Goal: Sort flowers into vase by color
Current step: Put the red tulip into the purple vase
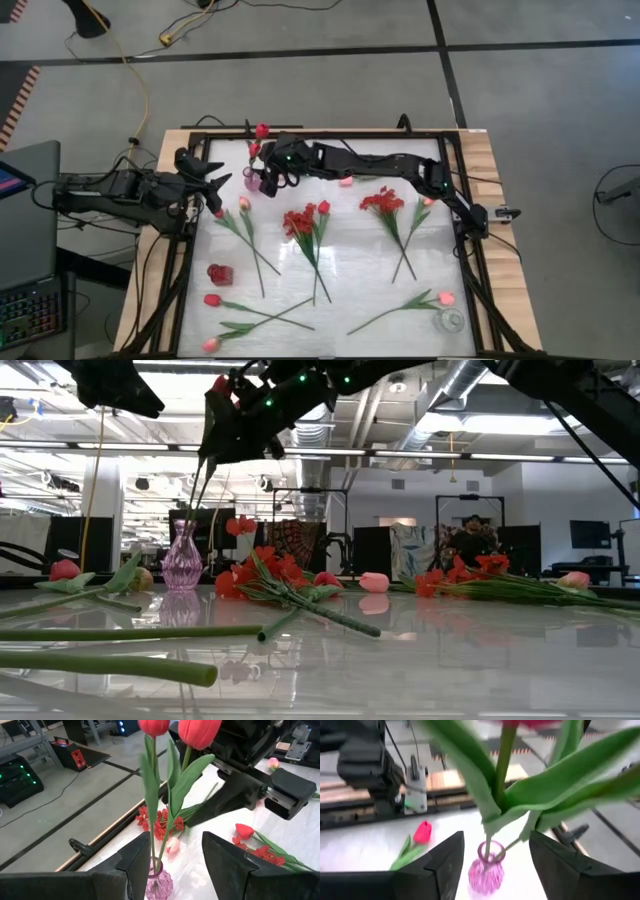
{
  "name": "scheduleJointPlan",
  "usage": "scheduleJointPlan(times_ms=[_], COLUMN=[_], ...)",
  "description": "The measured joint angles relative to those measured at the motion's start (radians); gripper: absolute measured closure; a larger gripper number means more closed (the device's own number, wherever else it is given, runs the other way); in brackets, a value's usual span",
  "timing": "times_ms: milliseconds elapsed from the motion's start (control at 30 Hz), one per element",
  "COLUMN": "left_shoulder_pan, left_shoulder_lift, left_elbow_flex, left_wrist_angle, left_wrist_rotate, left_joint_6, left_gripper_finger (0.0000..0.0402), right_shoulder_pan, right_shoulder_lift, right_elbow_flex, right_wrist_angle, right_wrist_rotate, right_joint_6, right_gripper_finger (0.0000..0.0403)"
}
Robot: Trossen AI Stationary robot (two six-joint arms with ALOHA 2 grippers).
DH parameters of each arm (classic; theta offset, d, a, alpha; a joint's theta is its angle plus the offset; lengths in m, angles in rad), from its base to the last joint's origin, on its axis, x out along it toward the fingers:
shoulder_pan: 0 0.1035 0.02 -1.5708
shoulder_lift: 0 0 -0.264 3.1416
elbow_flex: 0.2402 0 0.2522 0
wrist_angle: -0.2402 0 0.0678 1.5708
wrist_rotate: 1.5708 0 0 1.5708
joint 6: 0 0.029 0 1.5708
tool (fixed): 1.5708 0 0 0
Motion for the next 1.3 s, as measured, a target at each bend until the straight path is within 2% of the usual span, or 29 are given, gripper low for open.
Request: scheduleJointPlan(times_ms=[300, 533, 767, 1000, 1300], left_shoulder_pan=[0.0, 0.0, 0.0, 0.0, 0.0], left_shoulder_lift=[0.0, 0.0, 0.0, 0.0, 0.0], left_elbow_flex=[0.0, 0.0, 0.0, 0.0, 0.0], left_wrist_angle=[-0.001, -0.001, -0.001, 0.0, 0.0], left_wrist_rotate=[0.01, 0.091, 0.159, 0.184, 0.191], left_joint_6=[0.0, -0.004, -0.027, -0.061, -0.118], left_gripper_finger=[0.0236, 0.0236, 0.0236, 0.0236, 0.0235], right_shoulder_pan=[0.012, 0.021, 0.041, 0.077, 0.161], right_shoulder_lift=[0.001, 0.001, -0.004, -0.02, -0.019], right_elbow_flex=[0.149, 0.22, 0.228, 0.228, 0.217], right_wrist_angle=[-0.344, -0.585, -0.726, -0.853, -1.05], right_wrist_rotate=[0.0, 0.0, 0.0, 0.006, 0.196], right_joint_6=[0.002, 0.058, 0.122, 0.139, 0.168], right_gripper_finger=[0.0137, 0.0137, 0.0137, 0.0137, 0.0144])
